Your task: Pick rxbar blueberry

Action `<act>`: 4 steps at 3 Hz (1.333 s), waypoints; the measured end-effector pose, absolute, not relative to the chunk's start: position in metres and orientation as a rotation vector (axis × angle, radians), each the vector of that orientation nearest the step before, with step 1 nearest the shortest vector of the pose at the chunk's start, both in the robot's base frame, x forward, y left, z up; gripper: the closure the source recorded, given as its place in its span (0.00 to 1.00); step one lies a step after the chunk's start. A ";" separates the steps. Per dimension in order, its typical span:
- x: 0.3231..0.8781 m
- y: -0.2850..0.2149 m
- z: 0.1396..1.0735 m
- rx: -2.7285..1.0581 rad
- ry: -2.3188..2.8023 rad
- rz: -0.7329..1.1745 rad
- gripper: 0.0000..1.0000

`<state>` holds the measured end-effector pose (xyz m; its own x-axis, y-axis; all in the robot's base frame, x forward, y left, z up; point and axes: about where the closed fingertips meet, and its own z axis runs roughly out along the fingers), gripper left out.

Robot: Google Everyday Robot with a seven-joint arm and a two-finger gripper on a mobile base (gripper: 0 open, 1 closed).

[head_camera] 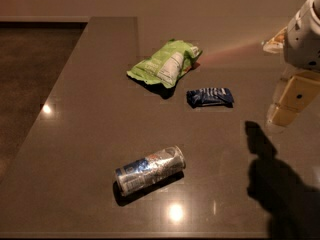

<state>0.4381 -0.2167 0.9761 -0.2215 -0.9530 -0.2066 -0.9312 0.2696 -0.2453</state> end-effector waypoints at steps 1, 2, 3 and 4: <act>0.438 -0.217 0.976 -1.725 2.232 -0.098 0.00; 0.453 -0.208 0.971 -1.752 2.199 -0.076 0.00; 0.478 -0.192 0.955 -1.792 2.159 -0.043 0.00; 0.506 -0.183 0.930 -1.819 2.150 0.004 0.00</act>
Offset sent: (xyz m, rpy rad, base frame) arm 0.0334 0.0191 -0.0173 0.0306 0.0195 0.0726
